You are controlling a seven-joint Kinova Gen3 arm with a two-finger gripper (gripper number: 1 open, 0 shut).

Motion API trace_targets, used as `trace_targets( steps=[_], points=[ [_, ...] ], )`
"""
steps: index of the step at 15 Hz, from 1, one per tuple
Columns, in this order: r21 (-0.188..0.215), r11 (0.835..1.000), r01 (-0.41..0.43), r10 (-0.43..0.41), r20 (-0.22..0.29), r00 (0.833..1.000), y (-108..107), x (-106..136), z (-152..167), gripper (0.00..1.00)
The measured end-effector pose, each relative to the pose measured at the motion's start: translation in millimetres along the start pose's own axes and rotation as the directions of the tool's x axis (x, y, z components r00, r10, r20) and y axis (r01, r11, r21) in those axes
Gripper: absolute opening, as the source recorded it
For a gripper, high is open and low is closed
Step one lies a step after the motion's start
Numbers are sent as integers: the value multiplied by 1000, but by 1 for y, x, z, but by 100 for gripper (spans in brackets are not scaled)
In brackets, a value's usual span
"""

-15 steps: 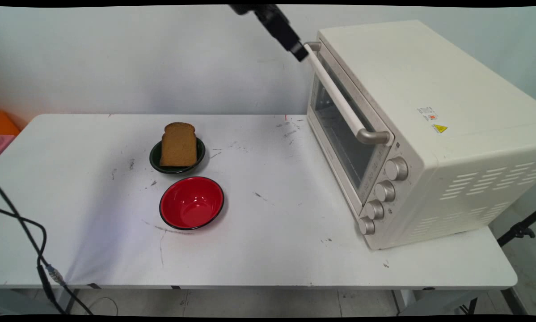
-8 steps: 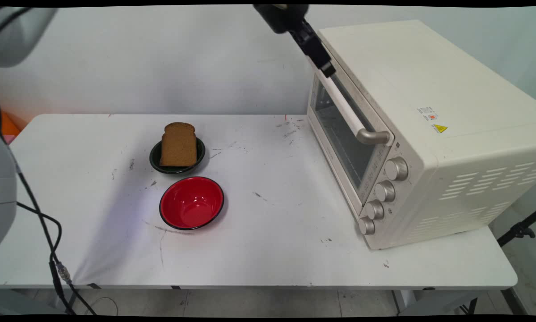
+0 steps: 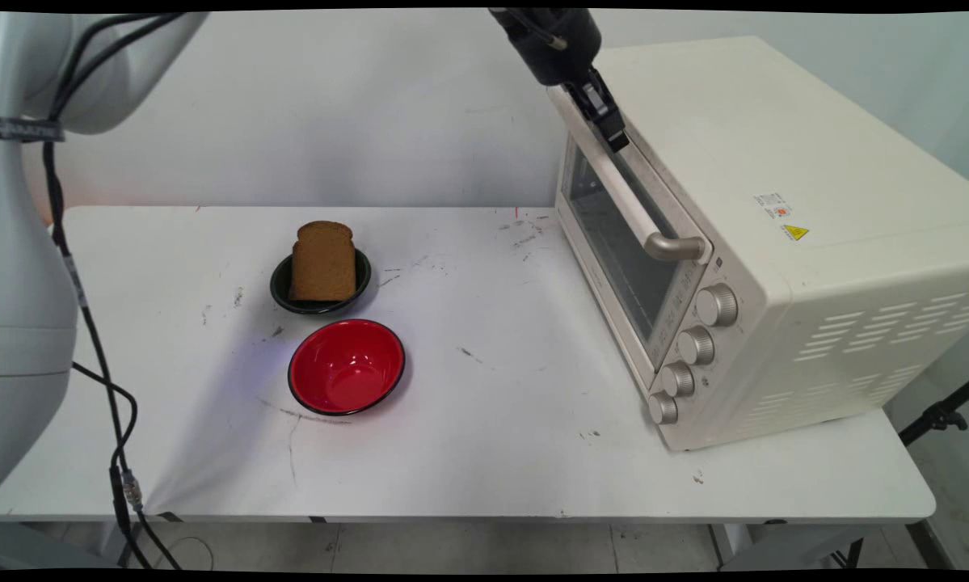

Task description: Open the oven

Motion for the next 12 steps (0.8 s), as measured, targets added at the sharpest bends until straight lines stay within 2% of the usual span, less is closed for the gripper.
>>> trace_targets(
  steps=[4, 12],
  points=[
    [0, 1000, -12, 12, 12, 1000, -3, 5, 12, 0],
    [-18, 999, -37, 38, 79, 996, -2, -3, 21, 0]
  ],
)
